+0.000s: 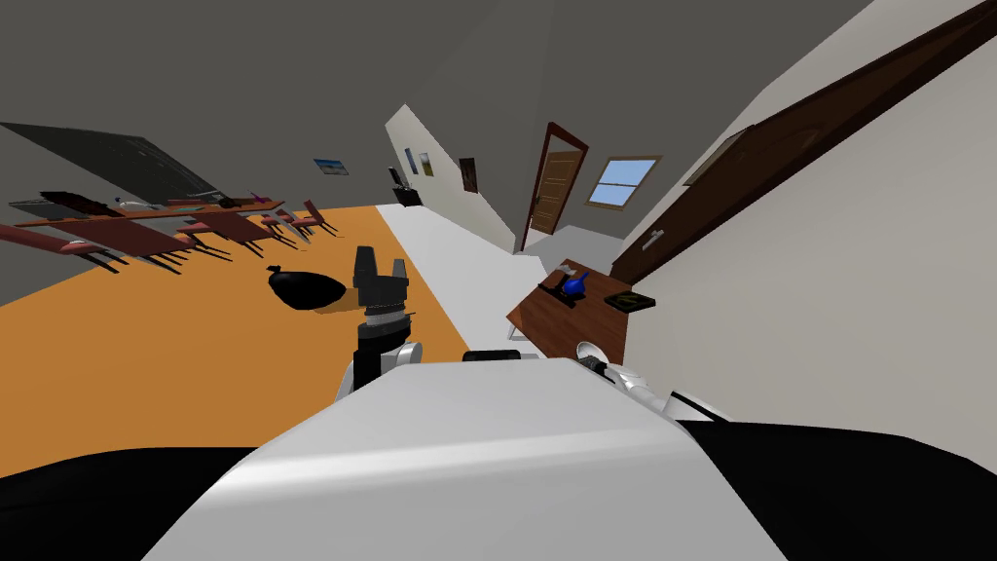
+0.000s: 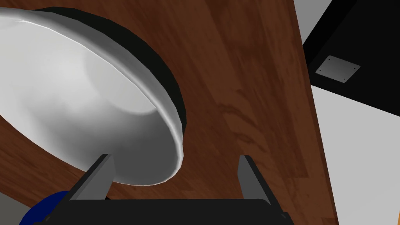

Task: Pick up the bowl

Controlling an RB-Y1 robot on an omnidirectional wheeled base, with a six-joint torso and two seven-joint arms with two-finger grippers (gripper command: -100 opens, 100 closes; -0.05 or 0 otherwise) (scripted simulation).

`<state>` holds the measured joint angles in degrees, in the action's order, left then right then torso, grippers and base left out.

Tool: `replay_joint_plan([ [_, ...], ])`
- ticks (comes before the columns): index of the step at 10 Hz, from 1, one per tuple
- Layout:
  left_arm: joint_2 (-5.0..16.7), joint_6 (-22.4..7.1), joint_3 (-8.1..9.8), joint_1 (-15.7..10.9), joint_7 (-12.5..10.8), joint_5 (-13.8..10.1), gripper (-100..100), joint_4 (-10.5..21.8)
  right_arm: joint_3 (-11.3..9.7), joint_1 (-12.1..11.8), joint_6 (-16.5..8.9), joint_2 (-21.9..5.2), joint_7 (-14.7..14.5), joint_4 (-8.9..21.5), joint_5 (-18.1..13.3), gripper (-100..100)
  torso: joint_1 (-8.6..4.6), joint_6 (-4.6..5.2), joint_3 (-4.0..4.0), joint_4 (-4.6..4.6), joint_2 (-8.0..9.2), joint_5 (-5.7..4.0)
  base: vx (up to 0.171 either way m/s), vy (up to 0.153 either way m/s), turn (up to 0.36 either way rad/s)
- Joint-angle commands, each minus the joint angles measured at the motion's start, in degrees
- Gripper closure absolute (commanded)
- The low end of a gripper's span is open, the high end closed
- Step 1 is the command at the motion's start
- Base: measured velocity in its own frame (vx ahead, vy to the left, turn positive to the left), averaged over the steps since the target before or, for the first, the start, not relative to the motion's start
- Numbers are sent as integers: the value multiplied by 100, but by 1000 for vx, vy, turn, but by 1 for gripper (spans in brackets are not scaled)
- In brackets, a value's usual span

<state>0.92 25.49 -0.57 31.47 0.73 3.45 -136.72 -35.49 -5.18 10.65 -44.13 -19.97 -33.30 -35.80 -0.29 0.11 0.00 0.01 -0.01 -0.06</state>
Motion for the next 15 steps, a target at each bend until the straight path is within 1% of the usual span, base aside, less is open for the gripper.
replay_joint_plan([
  [1, 0, 0, 0, 0, 0, 0, 0, 0, -148, -39, -145, -68, 167, -165, 12, -100, 0, 0, 0, 0, 0, 0, 3, -36, -1],
  [2, 0, 0, 0, 0, 0, 0, 0, 0, -109, -28, -103, -50, 113, -123, 8, -100, 11, 0, 3, 1, 5, 2, 0, -12, 0],
  [3, 0, 0, 0, 0, 0, 0, 0, 0, -118, -31, -121, -54, 135, -133, 9, 0, 20, 0, 4, 2, 7, 4, 0, 0, 0],
  [4, -1, 0, -1, 0, 0, 0, 0, 0, -89, 13, -265, 152, 68, -63, -3, -100, 25, 0, 4, 2, 7, 5, -14, -58, 64],
  [6, 0, 0, 0, 0, 0, 0, 0, 0, -60, 56, -410, 358, 3, 6, -15, -100, -5, 0, 6, 2, 9, -1, -3, -97, 58],
  [7, 0, 0, 0, 0, 0, 0, 0, 0, -49, 59, -335, 307, 20, 27, -16, -100, -7, -1, 5, 2, 8, -2, 0, -41, 18],
  [8, 0, 0, 0, 0, 0, 0, 0, 0, -37, 63, -339, 322, -4, 43, -18, 100, 8, 1, 4, 2, 7, 1, 0, -8, -1],
  [12, -1, 0, -1, 0, 0, 0, 0, 0, -35, 62, -338, 324, 6, 41, -13, 100, 26, -4, 3, 1, 6, 8, 0, 0, 0],
  [13, -1, 0, -1, 0, 0, 0, 0, 0, -35, 61, -338, 325, 7, 41, -13, 0, 27, -4, 3, 1, 6, 10, 0, 0, 0],
  [14, -1, 0, -1, 0, 0, 0, 0, 0, -89, 13, -265, 152, 68, -63, -3, 100, 28, -5, 4, 2, 6, 10, 12, 52, -70],
  [15, -1, 0, -1, 0, 0, 0, 0, 0, -103, -9, -192, 49, 101, -98, 3, 100, 45, -1, 3, 0, 5, 17, 10, 92, -65],
])
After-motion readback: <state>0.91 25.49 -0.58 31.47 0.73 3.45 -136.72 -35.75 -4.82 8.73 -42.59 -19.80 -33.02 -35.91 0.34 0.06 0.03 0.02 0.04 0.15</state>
